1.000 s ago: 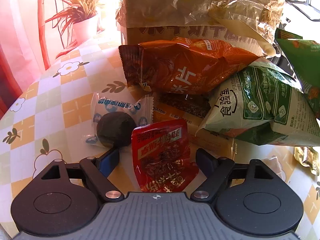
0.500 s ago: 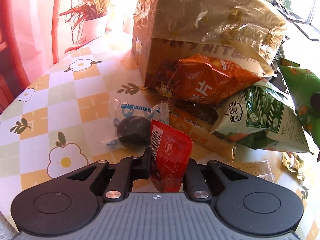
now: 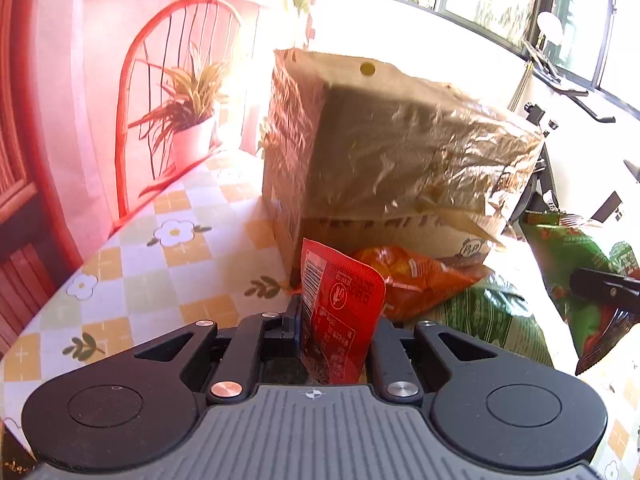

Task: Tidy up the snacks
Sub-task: 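Carry both packs over the cardboard box and open both tools to drop them, then move both tools back down to the remaining snacks on the table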

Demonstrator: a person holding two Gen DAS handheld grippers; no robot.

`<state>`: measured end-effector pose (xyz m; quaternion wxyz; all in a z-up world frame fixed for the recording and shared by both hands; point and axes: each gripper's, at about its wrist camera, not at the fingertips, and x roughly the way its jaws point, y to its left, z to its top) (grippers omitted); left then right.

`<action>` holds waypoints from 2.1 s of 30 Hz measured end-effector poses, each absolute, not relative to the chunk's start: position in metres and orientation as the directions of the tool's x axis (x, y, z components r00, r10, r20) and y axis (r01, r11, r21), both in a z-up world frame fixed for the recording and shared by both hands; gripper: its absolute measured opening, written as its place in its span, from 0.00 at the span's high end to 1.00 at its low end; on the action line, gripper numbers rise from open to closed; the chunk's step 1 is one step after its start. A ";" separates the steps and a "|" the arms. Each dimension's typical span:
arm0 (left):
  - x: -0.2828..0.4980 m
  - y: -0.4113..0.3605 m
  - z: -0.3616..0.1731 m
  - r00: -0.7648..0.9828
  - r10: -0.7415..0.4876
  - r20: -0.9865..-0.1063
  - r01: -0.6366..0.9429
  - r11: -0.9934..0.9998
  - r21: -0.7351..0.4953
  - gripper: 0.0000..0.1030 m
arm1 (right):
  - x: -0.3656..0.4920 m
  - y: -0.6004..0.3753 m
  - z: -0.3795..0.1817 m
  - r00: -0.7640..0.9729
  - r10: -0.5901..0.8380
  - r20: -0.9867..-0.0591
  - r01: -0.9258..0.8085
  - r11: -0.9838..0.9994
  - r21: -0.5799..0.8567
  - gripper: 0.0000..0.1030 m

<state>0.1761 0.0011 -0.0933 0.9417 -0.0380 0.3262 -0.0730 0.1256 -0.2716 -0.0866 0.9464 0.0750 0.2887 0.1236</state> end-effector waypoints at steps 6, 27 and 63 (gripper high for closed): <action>0.195 -0.004 -0.036 0.832 -0.178 -0.526 0.145 0.984 -0.104 0.87 | 0.140 -0.277 -0.056 0.832 0.289 -0.474 -0.220 0.956 0.196 0.22; 0.356 -0.061 0.036 0.832 -0.177 -0.526 0.176 0.983 -0.052 0.87 | 0.330 -0.248 0.013 0.874 0.228 -0.429 -0.287 0.955 -0.077 0.22; 0.209 0.018 -0.016 0.820 -0.061 -0.569 -0.024 0.990 -0.142 0.24 | 0.194 -0.308 -0.039 0.766 0.433 -0.475 -0.431 0.894 0.120 0.13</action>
